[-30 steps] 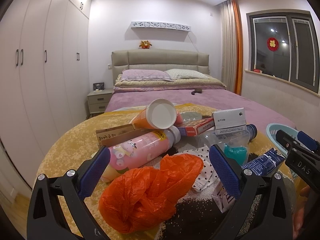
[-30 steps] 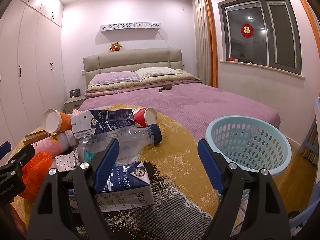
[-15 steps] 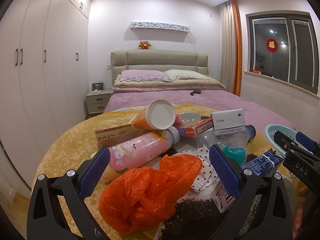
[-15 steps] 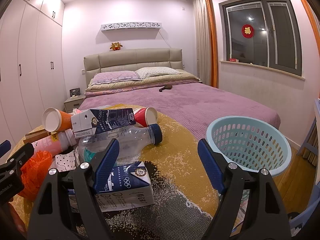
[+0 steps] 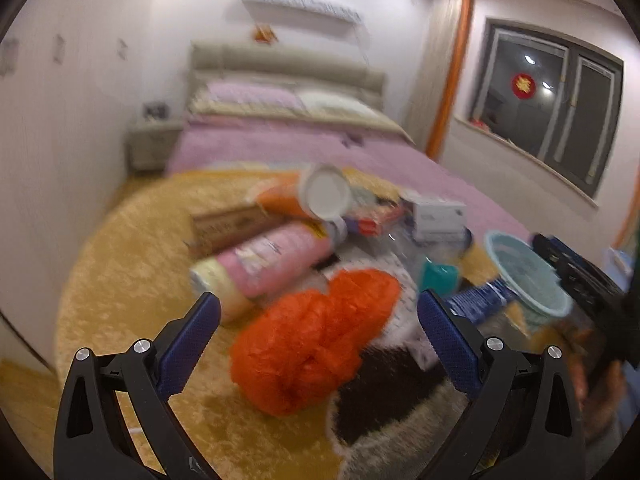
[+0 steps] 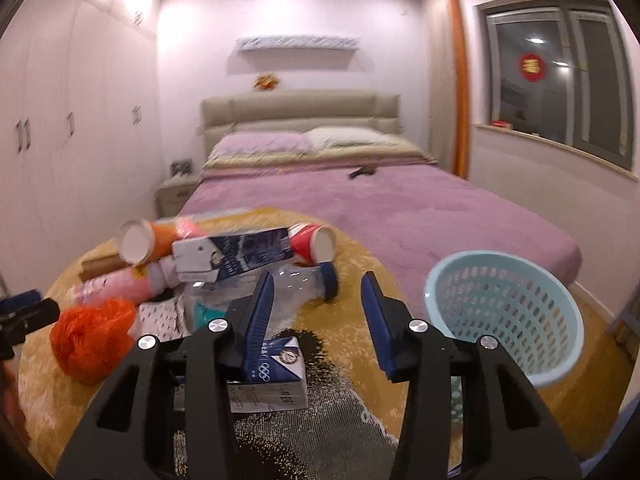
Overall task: Collect trash
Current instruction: 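Grasp the orange plastic bag with the left tool while the right tool grasps the blue milk carton, then carry both items to the blue wastebasket and open both tools to drop them, then grasp the pink drink bottle with the left tool while the right tool grasps the teal bag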
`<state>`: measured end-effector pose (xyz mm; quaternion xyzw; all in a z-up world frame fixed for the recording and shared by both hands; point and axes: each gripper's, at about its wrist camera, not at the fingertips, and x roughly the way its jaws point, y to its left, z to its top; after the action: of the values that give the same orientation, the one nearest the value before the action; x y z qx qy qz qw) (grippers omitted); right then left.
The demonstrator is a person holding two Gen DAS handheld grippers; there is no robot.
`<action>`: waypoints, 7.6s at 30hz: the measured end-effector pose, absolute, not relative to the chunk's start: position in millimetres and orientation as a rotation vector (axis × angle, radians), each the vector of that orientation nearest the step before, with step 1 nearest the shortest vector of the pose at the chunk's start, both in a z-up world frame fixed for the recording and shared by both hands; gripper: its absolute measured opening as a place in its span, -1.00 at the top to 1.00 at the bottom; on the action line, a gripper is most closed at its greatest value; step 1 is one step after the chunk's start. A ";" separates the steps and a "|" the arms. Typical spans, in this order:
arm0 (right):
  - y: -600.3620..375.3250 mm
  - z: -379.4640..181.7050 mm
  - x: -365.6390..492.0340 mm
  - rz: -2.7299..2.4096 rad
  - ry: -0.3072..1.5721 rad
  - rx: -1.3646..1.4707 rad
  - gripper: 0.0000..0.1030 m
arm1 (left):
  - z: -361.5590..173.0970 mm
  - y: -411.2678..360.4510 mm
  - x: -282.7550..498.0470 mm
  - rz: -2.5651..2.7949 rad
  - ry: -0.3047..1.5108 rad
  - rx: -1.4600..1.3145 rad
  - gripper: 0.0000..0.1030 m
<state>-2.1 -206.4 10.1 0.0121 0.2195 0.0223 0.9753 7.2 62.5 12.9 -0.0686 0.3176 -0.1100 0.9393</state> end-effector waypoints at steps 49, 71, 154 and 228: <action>-156.4 -18.0 -28.3 0.584 0.860 0.046 -0.41 | 12.9 69.3 -15.0 -0.083 0.671 -0.066 0.24; -127.2 -38.7 -9.5 0.574 0.803 -0.164 0.28 | 29.4 46.4 -5.9 -0.111 0.650 -0.003 0.24; -178.4 -8.3 53.8 0.223 0.685 0.100 0.04 | 12.2 131.4 75.4 -0.103 0.736 -0.179 -0.66; -148.3 -48.9 68.6 0.287 0.840 -0.013 -0.05 | -43.3 65.9 35.6 -0.213 0.918 -0.131 0.08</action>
<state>68.6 -148.3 -48.9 -0.0062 0.4064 0.1389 0.9030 35.6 65.9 -43.3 -0.0629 0.4419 -0.1027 0.8890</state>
